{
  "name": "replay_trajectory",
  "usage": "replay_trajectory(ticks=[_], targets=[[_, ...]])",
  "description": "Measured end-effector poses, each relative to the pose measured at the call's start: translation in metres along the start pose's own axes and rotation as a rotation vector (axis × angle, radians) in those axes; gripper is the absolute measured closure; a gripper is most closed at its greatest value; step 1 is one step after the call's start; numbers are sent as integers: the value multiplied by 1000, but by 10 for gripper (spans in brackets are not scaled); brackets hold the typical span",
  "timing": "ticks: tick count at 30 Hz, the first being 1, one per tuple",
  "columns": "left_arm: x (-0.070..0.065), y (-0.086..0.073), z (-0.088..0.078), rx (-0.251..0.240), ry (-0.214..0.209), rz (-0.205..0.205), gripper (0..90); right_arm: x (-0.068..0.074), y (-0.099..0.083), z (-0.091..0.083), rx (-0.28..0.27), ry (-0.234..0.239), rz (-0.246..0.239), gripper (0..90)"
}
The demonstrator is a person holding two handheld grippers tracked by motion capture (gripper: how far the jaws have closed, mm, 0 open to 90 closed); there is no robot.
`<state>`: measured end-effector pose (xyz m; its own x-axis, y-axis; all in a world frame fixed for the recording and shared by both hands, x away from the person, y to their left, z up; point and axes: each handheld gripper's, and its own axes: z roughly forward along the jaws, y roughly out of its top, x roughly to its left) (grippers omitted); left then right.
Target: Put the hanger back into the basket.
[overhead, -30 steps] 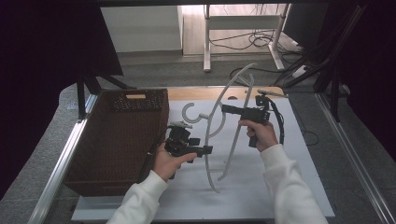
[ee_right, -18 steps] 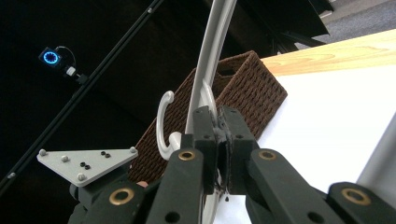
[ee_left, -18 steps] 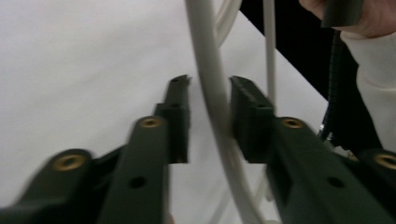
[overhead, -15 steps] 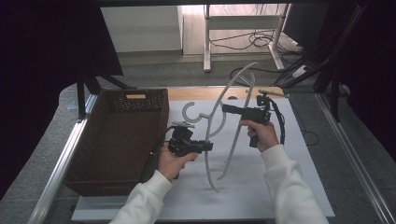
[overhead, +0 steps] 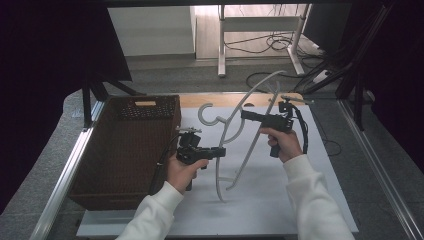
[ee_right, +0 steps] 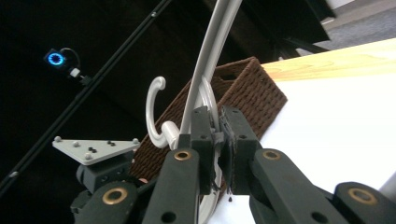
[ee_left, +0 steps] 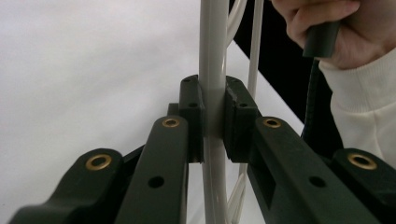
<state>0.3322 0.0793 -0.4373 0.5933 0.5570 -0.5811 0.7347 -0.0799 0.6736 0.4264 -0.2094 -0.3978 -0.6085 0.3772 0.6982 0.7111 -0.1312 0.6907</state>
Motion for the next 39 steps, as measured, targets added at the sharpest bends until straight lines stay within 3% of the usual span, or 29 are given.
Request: replay_trajectory(ticks=[6, 11, 15, 21, 26, 34, 39], targets=[[1, 0, 0, -35, 10, -16, 807, 0, -1, -1, 11, -50, 0, 687], [1, 1, 0, -57, 15, -23, 808, 1, -3, -3, 34, -78, 4, 512], [2, 1, 1, -58, 13, -28, 809, -1, -7, -9, 64, -95, 14, 445], [4, 1, 2, -52, 26, -26, 811, -1, -15, -22, 132, -106, -6, 405], [5, 1, 1, -54, 34, -29, 810, 1, -20, -35, 154, -114, -21, 403], [5, 4, -7, -57, 38, -25, 809, 13, -31, -65, 148, -131, -91, 402], [6, 8, -19, -66, 46, -18, 809, 21, -46, -91, 156, -123, -135, 403]])
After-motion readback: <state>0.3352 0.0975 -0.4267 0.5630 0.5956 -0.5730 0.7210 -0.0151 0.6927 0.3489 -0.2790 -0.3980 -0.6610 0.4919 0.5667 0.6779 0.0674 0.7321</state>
